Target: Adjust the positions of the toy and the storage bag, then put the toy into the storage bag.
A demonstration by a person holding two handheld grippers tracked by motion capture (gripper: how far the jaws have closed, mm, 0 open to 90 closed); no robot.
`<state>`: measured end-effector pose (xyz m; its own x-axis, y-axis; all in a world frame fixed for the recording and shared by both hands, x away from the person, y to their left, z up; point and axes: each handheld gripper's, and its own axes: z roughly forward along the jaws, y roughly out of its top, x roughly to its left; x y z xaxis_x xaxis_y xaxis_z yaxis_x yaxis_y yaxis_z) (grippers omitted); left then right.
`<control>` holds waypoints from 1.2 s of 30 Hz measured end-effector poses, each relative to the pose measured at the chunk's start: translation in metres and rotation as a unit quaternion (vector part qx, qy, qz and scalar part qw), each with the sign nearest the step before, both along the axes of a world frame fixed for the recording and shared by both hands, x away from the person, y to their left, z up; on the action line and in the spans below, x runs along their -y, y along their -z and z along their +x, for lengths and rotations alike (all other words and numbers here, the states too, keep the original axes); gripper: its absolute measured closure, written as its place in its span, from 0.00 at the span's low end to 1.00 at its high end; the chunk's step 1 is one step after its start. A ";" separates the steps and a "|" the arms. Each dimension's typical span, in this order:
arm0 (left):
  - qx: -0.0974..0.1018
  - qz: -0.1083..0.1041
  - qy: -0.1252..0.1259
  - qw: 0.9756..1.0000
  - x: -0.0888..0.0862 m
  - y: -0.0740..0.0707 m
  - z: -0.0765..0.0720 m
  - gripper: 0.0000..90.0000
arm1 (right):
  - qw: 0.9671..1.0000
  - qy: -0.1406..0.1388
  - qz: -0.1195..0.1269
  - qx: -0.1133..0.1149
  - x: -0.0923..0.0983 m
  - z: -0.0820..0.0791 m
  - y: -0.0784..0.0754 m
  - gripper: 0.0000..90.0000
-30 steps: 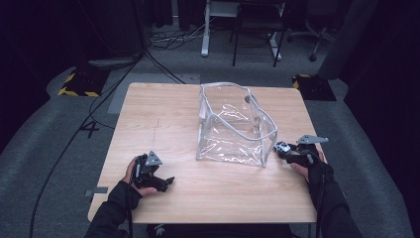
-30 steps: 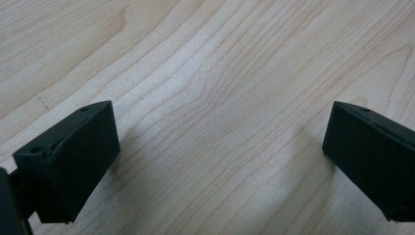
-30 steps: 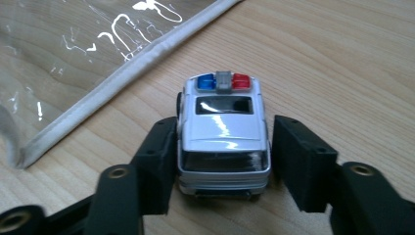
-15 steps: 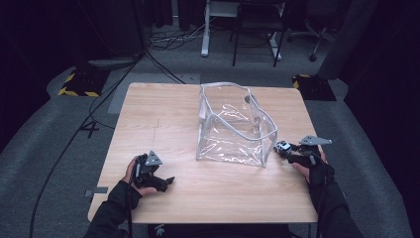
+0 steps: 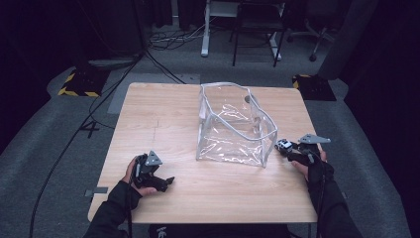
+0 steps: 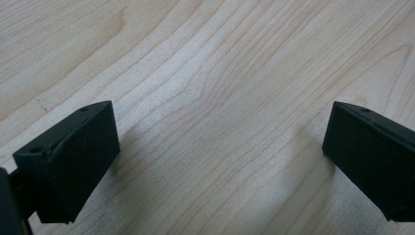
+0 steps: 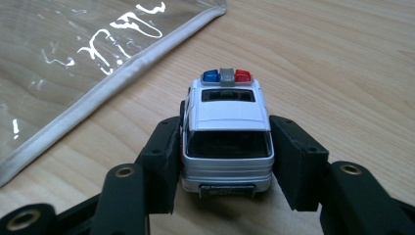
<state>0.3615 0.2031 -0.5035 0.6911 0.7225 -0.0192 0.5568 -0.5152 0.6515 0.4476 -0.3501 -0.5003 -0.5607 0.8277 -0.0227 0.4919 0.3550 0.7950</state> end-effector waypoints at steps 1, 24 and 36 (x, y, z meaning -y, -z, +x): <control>0.000 0.001 0.001 1.000 0.000 0.000 0.000 0.01 | 1.000 0.000 -0.004 0.004 0.000 0.002 0.000 0.54; 0.002 0.000 0.001 1.000 0.000 0.000 0.000 0.01 | 0.999 0.048 0.003 0.005 0.006 0.031 -0.002 0.54; -0.001 -0.001 0.000 1.000 0.000 0.000 0.000 0.01 | 0.998 0.050 0.036 0.032 0.011 0.034 -0.024 0.54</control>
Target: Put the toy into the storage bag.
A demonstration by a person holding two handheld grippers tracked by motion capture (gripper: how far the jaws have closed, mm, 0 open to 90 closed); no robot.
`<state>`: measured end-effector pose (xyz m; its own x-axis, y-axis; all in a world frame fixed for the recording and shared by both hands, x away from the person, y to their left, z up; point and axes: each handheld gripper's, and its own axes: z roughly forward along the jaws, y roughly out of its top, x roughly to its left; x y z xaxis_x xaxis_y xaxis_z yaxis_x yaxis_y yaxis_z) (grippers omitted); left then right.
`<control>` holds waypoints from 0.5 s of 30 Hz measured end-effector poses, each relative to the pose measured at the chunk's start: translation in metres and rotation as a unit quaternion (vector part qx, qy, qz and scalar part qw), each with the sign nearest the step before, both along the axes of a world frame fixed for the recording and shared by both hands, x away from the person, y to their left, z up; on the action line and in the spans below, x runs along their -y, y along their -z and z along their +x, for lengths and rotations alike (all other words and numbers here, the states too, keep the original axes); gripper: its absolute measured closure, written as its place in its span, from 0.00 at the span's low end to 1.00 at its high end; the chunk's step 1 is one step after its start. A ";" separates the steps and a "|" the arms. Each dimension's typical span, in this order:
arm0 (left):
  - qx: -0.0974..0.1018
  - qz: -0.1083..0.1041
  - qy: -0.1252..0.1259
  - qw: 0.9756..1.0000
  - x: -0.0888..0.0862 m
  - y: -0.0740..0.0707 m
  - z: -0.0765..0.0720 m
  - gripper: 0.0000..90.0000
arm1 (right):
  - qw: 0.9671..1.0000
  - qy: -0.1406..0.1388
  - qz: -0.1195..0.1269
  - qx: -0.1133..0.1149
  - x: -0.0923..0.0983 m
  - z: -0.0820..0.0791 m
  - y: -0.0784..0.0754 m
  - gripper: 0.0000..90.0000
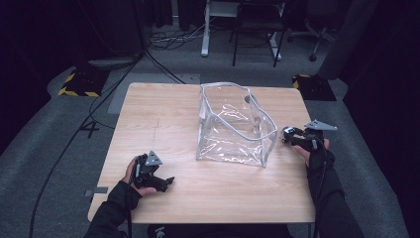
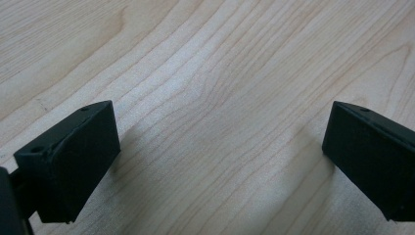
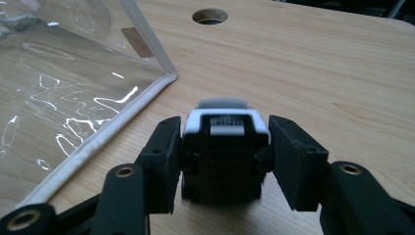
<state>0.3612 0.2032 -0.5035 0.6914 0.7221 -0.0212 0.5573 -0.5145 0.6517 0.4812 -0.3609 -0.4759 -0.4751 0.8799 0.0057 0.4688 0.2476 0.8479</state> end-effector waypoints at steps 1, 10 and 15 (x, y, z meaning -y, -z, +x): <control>0.000 0.000 0.001 1.000 0.000 0.000 0.000 0.01 | 1.000 -0.001 -0.002 -0.002 -0.001 0.000 -0.002 0.54; 0.000 0.000 0.000 1.000 0.000 0.000 0.000 0.01 | 1.000 -0.001 0.010 0.015 0.000 -0.002 -0.019 0.54; -0.001 0.001 0.001 1.000 0.000 0.000 0.000 0.01 | 1.000 -0.006 0.021 0.022 0.000 -0.002 -0.028 0.54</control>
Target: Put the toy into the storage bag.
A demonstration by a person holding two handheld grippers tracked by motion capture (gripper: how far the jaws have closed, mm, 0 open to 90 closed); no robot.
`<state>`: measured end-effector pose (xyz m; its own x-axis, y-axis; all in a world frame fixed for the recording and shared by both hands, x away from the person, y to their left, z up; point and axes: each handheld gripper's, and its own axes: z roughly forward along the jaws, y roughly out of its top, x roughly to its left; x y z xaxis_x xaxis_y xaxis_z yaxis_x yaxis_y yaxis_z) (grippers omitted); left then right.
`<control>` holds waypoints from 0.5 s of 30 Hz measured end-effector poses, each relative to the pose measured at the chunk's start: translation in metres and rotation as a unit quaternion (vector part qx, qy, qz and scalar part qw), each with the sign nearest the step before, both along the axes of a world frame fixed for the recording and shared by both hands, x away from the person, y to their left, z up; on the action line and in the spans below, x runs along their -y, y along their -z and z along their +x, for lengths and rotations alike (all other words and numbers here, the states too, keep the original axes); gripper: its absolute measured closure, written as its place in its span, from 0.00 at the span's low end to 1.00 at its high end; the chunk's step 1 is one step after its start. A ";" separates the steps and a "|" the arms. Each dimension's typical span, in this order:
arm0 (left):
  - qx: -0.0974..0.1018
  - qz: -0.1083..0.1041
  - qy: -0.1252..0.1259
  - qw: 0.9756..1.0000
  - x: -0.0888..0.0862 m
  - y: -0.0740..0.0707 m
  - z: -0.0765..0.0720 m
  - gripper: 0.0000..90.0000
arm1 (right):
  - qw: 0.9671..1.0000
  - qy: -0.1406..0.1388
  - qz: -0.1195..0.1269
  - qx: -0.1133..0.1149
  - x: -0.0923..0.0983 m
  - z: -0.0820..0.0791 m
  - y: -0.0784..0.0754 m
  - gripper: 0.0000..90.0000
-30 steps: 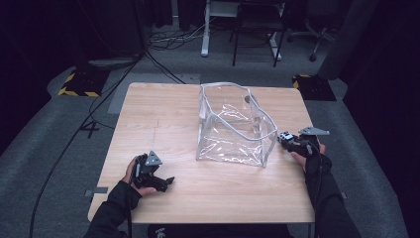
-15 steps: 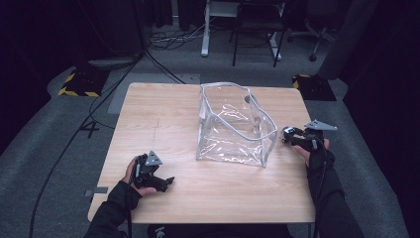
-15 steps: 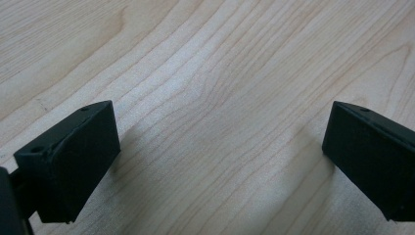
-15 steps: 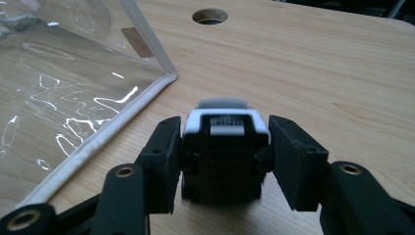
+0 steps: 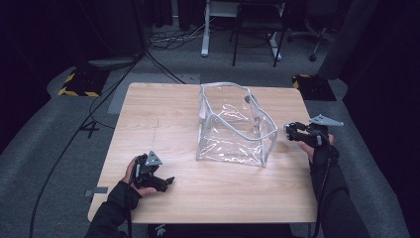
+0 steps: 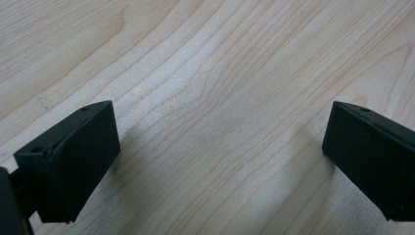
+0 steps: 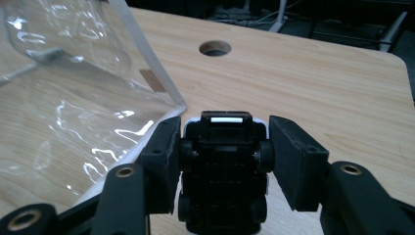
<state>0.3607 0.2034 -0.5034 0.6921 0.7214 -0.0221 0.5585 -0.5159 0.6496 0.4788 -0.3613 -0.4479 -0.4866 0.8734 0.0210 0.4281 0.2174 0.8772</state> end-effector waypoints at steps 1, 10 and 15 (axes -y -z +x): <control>0.000 0.000 0.000 1.000 0.000 0.000 0.000 0.01 | 1.000 -0.004 0.005 0.000 0.000 -0.001 -0.002 0.54; 0.000 0.000 0.000 1.000 0.000 0.000 0.000 0.01 | 1.000 -0.016 0.005 0.011 -0.005 0.001 -0.019 0.54; 0.000 0.000 0.000 1.000 0.000 0.000 0.000 0.01 | 1.000 -0.016 0.002 0.018 -0.010 0.002 -0.033 0.54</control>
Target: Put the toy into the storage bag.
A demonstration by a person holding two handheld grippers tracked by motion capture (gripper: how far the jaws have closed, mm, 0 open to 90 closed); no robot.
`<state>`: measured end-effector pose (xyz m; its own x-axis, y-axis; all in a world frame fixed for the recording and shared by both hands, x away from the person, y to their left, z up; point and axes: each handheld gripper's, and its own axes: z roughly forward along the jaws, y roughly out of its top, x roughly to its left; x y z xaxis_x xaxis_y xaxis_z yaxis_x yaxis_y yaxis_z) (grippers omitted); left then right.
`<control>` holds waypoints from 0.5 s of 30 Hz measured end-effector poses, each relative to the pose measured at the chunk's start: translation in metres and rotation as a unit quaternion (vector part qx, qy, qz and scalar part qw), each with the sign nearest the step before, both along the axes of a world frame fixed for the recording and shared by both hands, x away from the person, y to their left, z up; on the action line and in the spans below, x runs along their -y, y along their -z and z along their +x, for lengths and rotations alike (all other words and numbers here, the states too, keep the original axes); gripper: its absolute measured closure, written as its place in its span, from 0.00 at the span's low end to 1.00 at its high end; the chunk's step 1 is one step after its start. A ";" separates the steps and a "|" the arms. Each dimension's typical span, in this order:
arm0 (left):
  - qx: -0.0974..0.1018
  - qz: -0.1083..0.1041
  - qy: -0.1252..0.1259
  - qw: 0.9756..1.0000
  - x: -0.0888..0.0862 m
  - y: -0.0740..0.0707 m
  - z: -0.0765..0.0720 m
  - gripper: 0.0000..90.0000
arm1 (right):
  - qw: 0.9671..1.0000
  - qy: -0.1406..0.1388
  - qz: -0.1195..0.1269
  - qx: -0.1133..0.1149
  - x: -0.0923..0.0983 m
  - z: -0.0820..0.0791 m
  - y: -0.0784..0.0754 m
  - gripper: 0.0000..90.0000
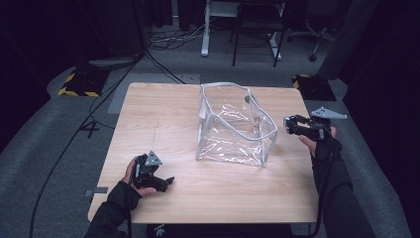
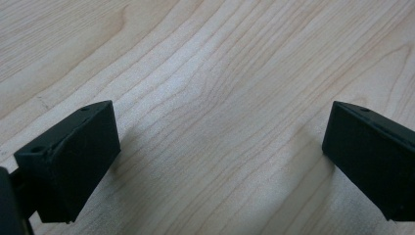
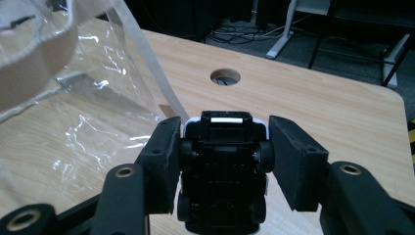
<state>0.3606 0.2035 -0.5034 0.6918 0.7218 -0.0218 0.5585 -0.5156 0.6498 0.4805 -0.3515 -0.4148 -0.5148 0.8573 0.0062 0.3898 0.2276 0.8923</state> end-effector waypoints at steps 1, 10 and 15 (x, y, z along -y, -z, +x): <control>0.000 0.000 0.000 1.000 0.000 0.000 0.000 0.01 | 1.000 0.000 0.002 0.001 -0.001 0.000 -0.003 0.54; 0.003 -0.001 -0.001 1.000 0.000 0.000 0.000 0.01 | 1.000 -0.006 0.002 0.020 -0.007 0.001 -0.033 0.54; 0.000 -0.001 -0.003 1.000 0.000 0.000 -0.001 0.01 | 0.999 -0.010 0.005 0.033 -0.011 0.002 -0.046 0.54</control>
